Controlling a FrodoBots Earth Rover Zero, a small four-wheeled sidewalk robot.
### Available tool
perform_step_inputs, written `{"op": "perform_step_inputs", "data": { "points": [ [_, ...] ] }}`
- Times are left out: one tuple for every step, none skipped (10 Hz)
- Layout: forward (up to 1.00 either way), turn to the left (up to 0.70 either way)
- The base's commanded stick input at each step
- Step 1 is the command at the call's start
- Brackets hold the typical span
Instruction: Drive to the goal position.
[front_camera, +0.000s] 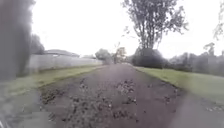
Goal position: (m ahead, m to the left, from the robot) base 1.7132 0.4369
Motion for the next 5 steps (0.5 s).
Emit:
{"op": "perform_step_inputs", "data": {
  "points": [
    [0.85, 0.0],
    [0.85, 0.0],
    [0.85, 0.0],
    [0.85, 0.0],
    [0.85, 0.0]
  ]
}}
